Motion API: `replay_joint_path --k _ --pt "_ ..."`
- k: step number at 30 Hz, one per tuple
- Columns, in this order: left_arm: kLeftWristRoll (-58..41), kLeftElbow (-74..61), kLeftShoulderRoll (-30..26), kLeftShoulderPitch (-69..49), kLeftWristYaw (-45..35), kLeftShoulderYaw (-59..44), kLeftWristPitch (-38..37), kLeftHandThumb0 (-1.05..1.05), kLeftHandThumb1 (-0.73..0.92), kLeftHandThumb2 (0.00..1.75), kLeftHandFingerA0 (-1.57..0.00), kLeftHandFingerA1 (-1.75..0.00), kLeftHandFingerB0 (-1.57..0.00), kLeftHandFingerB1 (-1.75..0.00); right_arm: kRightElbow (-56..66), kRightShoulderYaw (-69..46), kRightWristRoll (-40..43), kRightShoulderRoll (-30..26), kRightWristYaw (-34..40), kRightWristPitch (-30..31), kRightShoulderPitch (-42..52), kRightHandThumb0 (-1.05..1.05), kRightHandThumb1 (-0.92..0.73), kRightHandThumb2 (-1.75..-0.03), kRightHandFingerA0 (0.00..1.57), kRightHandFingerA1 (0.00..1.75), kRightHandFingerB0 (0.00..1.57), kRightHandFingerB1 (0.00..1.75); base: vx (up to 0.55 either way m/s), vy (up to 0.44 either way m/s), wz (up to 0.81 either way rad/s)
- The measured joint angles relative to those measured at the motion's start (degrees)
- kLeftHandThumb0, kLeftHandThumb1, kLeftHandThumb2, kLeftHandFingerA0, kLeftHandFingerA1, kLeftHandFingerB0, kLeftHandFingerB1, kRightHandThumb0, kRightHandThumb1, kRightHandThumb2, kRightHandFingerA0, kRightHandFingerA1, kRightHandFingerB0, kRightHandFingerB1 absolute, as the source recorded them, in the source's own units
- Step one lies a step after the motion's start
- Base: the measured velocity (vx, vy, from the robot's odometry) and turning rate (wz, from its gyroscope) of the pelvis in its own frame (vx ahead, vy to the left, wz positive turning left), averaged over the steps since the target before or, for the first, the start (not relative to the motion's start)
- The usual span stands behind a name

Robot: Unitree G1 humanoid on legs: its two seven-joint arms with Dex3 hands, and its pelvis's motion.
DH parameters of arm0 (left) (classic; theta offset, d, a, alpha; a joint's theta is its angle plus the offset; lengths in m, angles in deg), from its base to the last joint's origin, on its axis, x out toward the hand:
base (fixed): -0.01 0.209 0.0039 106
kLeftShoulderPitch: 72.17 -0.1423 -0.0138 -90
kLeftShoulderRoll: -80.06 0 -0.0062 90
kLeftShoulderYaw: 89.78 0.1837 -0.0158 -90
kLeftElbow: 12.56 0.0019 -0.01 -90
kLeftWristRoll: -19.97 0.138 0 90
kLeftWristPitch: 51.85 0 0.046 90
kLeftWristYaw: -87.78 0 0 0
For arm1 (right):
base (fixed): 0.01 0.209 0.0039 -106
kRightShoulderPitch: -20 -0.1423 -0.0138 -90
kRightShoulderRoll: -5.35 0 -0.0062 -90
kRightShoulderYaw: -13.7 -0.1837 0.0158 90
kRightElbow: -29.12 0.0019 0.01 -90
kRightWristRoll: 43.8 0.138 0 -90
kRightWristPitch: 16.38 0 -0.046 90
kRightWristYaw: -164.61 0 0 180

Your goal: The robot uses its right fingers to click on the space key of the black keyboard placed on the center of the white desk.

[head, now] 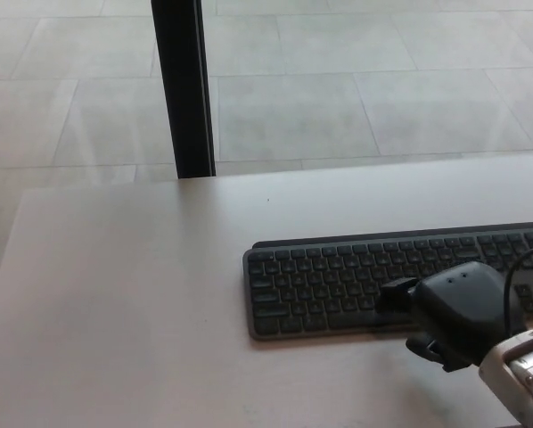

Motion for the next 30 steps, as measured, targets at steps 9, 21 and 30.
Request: replay_joint_path --k 9,21,30 --pt "-0.4 0.0 -0.3 0.5 0.0 0.3 0.0 -0.64 0.78 0.63 -0.73 -0.65 -0.56 -0.56 -3.6 1.4 -6.7 0.0 2.4 -4.8 -1.2 -0.33 -0.59 -0.64 0.83 1.61 0.67 0.50 0.00 0.000 0.00" --pt "-0.5 0.0 -0.7 1.0 0.1 0.9 -0.3 -0.63 0.79 0.64 -0.72 -0.67 -0.58 -0.57 -6.5 -1.0 -12.9 0.4 4.8 -9.4 -1.4 -0.33 -0.58 -0.64 0.84 1.61 0.67 0.49 0.00 0.000 0.00" --pt "-0.6 0.0 -0.7 1.0 0.2 1.1 -0.3 -0.63 0.78 0.63 -0.75 -0.66 -0.59 -0.56 -7.5 -3.5 -13.9 1.4 4.2 -10.9 -0.7 -0.31 -0.64 -0.63 0.79 1.60 0.64 0.50 0.00 0.000 0.00"
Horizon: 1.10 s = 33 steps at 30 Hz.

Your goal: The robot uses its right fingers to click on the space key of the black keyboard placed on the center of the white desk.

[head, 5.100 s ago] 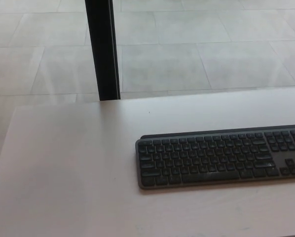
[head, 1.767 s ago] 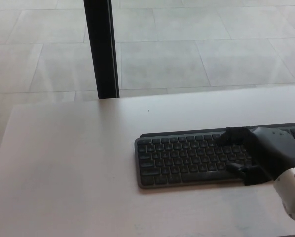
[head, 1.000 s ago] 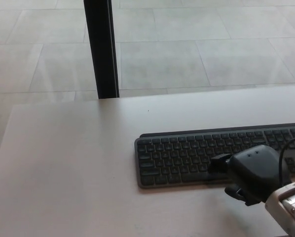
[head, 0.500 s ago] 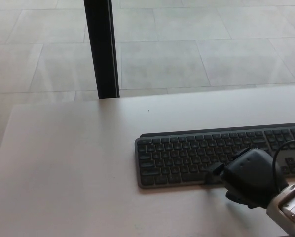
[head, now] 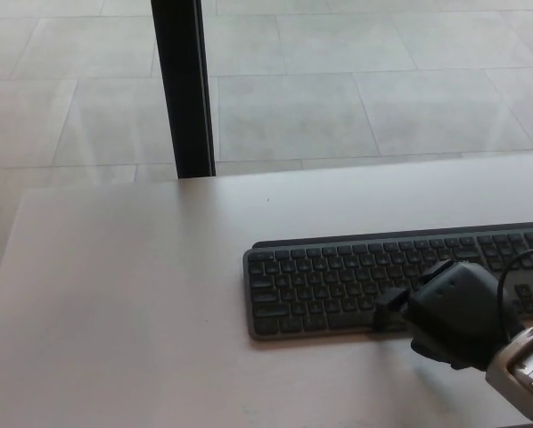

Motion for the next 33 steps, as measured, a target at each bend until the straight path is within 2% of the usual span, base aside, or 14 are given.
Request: replay_joint_path --k 6,8,15,18,22,33 --pt "0.0 0.0 0.0 0.0 0.1 0.2 -0.3 -0.63 0.79 0.64 -0.74 -0.66 -0.57 -0.56 -0.3 -1.0 -0.5 1.1 -0.5 -1.0 0.6 -0.31 -0.65 -0.63 0.79 1.60 0.66 0.51 0.00 0.000 0.00" --pt "0.0 0.0 0.0 0.0 0.1 0.3 -0.4 -0.63 0.78 0.64 -0.73 -0.65 -0.57 -0.56 -0.6 -1.0 -0.9 1.2 -0.5 -1.2 0.7 -0.28 -0.68 -0.63 0.77 1.62 0.62 0.51 0.00 0.000 0.00" --pt "0.0 0.0 0.0 0.0 0.1 0.6 -0.5 -0.64 0.78 0.63 -0.76 -0.67 -0.61 -0.57 -1.0 -1.5 -1.2 1.5 -1.1 -2.1 1.1 -0.31 -0.67 -0.64 0.74 1.58 0.61 0.50 0.00 0.000 0.00" --pt "0.0 0.0 0.0 0.0 0.3 0.8 -0.5 -0.64 0.79 0.63 -0.76 -0.67 -0.61 -0.58 -1.1 -1.6 -1.4 1.6 -1.3 -2.2 1.1 -0.30 -0.62 -0.62 0.80 1.59 0.64 0.50 0.00 0.000 0.00" --pt "0.0 0.0 0.0 0.0 0.3 0.7 -0.6 -0.63 0.79 0.64 -0.75 -0.67 -0.58 -0.56 -3.2 -2.1 -1.7 2.2 -0.7 -2.1 0.9 -0.32 -0.61 -0.62 0.79 1.60 0.65 0.50 0.00 0.000 0.00" --pt "0.0 0.0 0.0 0.0 0.3 0.7 -0.6 -0.64 0.79 0.63 -0.77 -0.67 -0.60 -0.58 -7.7 -3.9 -1.6 3.3 -0.1 -1.8 -0.2 -0.30 -0.64 -0.61 0.76 1.59 0.63 0.49 0.00 0.000 0.00"
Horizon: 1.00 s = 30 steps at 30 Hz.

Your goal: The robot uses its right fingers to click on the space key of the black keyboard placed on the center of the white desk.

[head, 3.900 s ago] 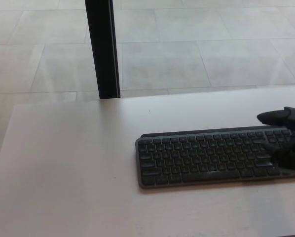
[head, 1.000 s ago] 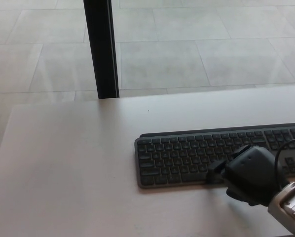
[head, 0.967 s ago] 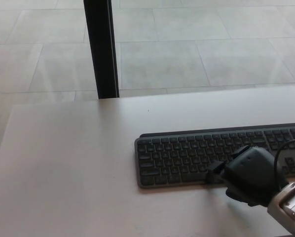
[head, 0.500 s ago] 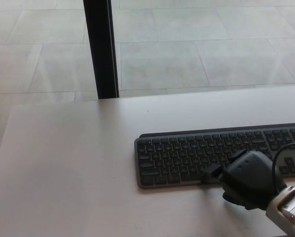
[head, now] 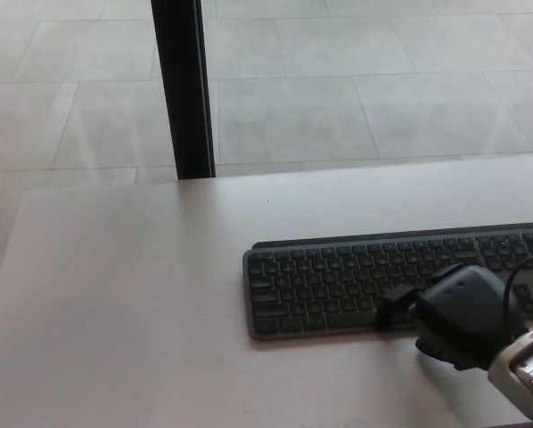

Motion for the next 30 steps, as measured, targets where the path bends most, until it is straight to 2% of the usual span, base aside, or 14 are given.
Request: replay_joint_path --k 10,13,21,22,30 --pt "-0.1 0.0 0.0 0.0 0.0 -0.3 0.0 -0.65 0.78 0.63 -0.77 -0.68 -0.61 -0.57 -1.6 -0.2 0.1 0.6 0.8 -0.3 -0.3 -0.36 -0.64 -0.63 0.79 1.59 0.66 0.50 0.00 0.000 0.00" --pt "-0.1 0.0 0.0 0.0 0.0 -0.3 0.0 -0.64 0.79 0.64 -0.76 -0.66 -0.57 -0.55 -2.0 0.0 0.0 0.8 1.2 -0.3 -0.4 -0.32 -0.66 -0.59 0.79 1.57 0.65 0.49 0.00 0.000 0.00" --pt "-0.1 0.0 0.0 0.1 0.0 -0.2 0.0 -0.65 0.79 0.64 -0.77 -0.68 -0.59 -0.56 -1.6 0.5 0.0 0.8 1.3 -0.5 -0.3 -0.30 -0.67 -0.65 0.77 1.59 0.61 0.49 0.00 0.000 0.00" --pt "0.0 0.0 0.0 0.1 0.0 -0.2 0.0 -0.64 0.79 0.63 -0.72 -0.66 -0.55 -0.54 -1.5 0.7 0.0 0.8 1.3 -0.5 -0.3 -0.31 -0.66 -0.63 0.76 1.58 0.62 0.47 0.00 0.000 0.00" --pt "-0.1 0.0 0.0 0.3 0.0 -0.2 0.0 -0.64 0.80 0.64 -0.74 -0.65 -0.59 -0.56 2.6 2.0 -1.4 -0.2 1.2 0.2 1.8 -0.31 -0.66 -0.60 0.78 1.55 0.63 0.45 0.00 0.000 0.00"
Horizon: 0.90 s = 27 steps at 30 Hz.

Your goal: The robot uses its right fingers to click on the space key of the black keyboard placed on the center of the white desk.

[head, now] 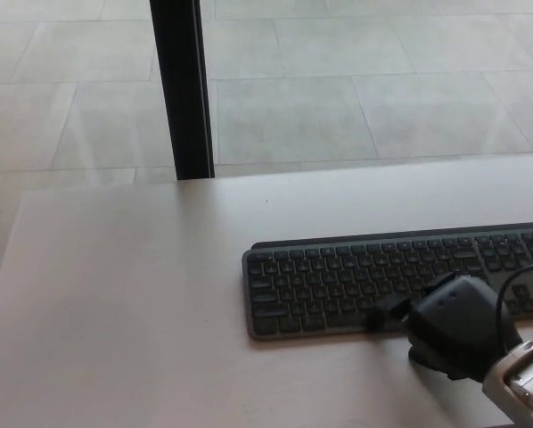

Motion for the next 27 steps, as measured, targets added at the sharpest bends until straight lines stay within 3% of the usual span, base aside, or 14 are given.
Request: replay_joint_path --k 20,27 --pt "0.0 0.1 0.0 0.1 0.1 0.3 0.0 -0.65 0.78 0.63 -0.79 -0.67 -0.64 -0.58 -2.5 -0.8 -0.4 -1.7 1.3 -1.5 -0.3 -0.34 -0.66 -0.59 0.77 1.58 0.64 0.48 0.00 0.000 0.00" --pt "0.1 0.1 0.0 0.1 0.2 0.5 0.0 -0.66 0.78 0.63 -0.76 -0.65 -0.59 -0.55 -2.8 -1.0 -0.4 -1.7 1.2 -1.7 -0.3 -0.30 -0.67 -0.61 0.74 1.62 0.67 0.47 0.00 0.000 0.00"
